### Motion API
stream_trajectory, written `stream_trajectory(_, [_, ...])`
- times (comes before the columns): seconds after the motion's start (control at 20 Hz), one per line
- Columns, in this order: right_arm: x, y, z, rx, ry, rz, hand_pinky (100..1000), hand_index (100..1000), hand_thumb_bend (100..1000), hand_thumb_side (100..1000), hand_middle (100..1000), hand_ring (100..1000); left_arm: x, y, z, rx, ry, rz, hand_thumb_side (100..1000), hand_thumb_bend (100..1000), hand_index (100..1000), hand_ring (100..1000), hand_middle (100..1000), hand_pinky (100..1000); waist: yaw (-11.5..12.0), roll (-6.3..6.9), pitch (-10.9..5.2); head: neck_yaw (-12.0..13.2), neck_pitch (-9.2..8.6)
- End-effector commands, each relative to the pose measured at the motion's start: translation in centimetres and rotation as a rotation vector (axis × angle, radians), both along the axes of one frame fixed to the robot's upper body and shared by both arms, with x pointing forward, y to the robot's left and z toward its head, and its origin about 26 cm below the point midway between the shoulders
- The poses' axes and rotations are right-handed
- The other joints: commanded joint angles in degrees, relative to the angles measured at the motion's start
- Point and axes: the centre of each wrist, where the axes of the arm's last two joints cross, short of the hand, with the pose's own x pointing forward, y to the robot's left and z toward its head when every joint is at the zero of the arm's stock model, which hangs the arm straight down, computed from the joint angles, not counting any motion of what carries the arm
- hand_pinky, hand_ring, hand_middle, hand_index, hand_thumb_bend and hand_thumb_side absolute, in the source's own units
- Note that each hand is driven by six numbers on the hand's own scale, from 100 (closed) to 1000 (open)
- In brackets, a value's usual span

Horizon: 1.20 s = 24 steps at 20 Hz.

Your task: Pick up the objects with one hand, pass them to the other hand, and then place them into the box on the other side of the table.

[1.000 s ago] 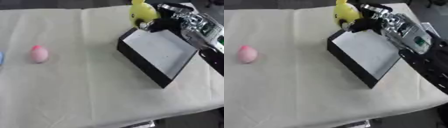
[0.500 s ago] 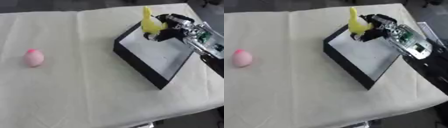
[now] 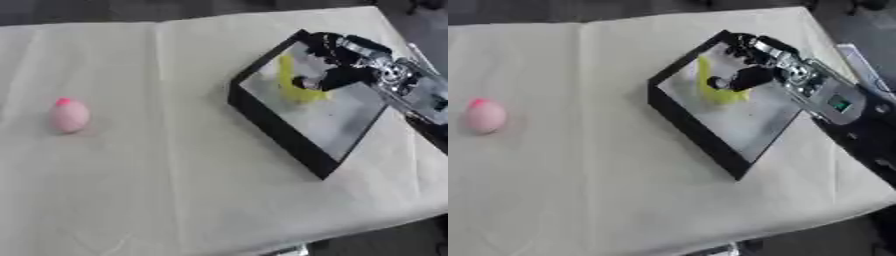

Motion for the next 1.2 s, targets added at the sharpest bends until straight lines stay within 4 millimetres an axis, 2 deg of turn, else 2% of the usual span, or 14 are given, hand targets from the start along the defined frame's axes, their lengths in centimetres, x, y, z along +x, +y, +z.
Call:
stream_trajectory(0.05, [-0.4,-0.9,2.2,-0.116,-0.041,0.036,993,1000,491,177,918,1000,-0.7,1.2,2.3,0.017,-0.049,0.04,417,398,857,598,382,814,-0.1,0.21,-0.98,0.5,-0.56])
stream_trajectory(0.2, [-0.5,-1.4,2.4,-0.165,-0.05,0.039,998,1000,505,166,936,1000,-0.7,1.4,2.5,0.013,-0.047,0.052,420,398,858,598,381,814,-0.2,0.26,-1.05,0.8,-0.52])
stream_trajectory(0.4, [-0.6,-1.2,2.8,-0.171,-0.153,0.006,994,1000,429,105,956,1000,-0.7,1.8,2.8,0.023,-0.04,0.067,428,402,860,604,386,815,-0.4,0.44,-1.05,1.9,-0.43])
stream_trajectory(0.55, [-1.0,0.0,3.8,-0.084,-0.268,-0.006,1000,1000,185,145,956,999,-0.3,2.3,3.3,0.068,0.004,0.08,426,413,869,624,408,822,-0.6,0.75,-1.02,4.1,-0.08])
stream_trajectory(0.6, [-1.2,0.5,4.0,-0.049,-0.308,0.003,1000,1000,121,160,958,999,-0.1,2.5,3.5,0.097,0.023,0.085,427,422,871,632,416,824,-0.7,0.84,-1.02,5.1,0.03])
stream_trajectory(0.65, [-1.4,1.0,4.3,-0.019,-0.343,0.017,1000,1000,100,190,961,999,0.2,2.7,3.8,0.128,0.04,0.089,427,435,878,647,434,830,-0.8,0.94,-1.03,6.1,0.06])
stream_trajectory(0.7, [-1.6,1.6,4.4,0.011,-0.377,0.037,1000,1000,100,217,966,1000,0.4,2.8,4.0,0.161,0.058,0.092,450,463,892,676,467,840,-0.8,1.03,-1.02,7.1,0.01])
stream_trajectory(0.95, [-2.9,4.4,5.1,0.141,-0.517,0.136,1000,1000,128,175,948,986,2.1,2.8,4.1,0.303,0.179,0.104,407,541,909,740,549,872,-1.0,1.48,-1.0,11.3,-0.32])
stream_trajectory(1.2, [-2.9,5.5,5.2,0.251,-0.577,0.164,999,1000,138,171,938,976,4.2,1.8,3.8,0.428,0.263,0.062,256,745,899,799,646,908,-1.3,1.63,-0.91,12.8,-0.86])
